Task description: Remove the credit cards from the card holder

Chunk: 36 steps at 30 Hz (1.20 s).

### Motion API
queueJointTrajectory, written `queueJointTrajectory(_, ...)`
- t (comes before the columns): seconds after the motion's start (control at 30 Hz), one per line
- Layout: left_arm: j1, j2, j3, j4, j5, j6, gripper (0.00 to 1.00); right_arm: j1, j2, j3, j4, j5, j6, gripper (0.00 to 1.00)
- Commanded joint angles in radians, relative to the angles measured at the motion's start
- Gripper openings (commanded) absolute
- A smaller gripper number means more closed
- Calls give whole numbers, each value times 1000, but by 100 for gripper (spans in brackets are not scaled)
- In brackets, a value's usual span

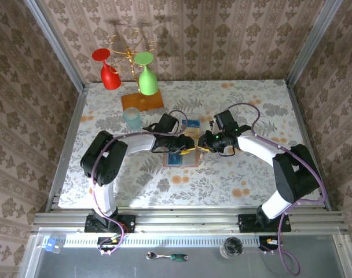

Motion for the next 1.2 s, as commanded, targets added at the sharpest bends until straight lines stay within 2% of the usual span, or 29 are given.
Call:
queueJointTrajectory(0.0,12,-47,5,21,18,-6,36,0,-17,-7,-15,-18,11,22)
queueJointTrajectory(0.33,121,-171,-127,-45,-17,75,35,74,75,80,-20,-19,28,22)
queueJointTrajectory(0.6,194,-218,-239,-75,-30,128,30,142,176,163,-28,-19,36,22)
queueJointTrajectory(0.97,211,-191,-317,2,-6,115,25,185,270,229,-26,-35,40,22)
queueJointTrajectory(1.17,211,-197,-330,-33,-30,131,23,192,307,241,-12,-43,41,22)
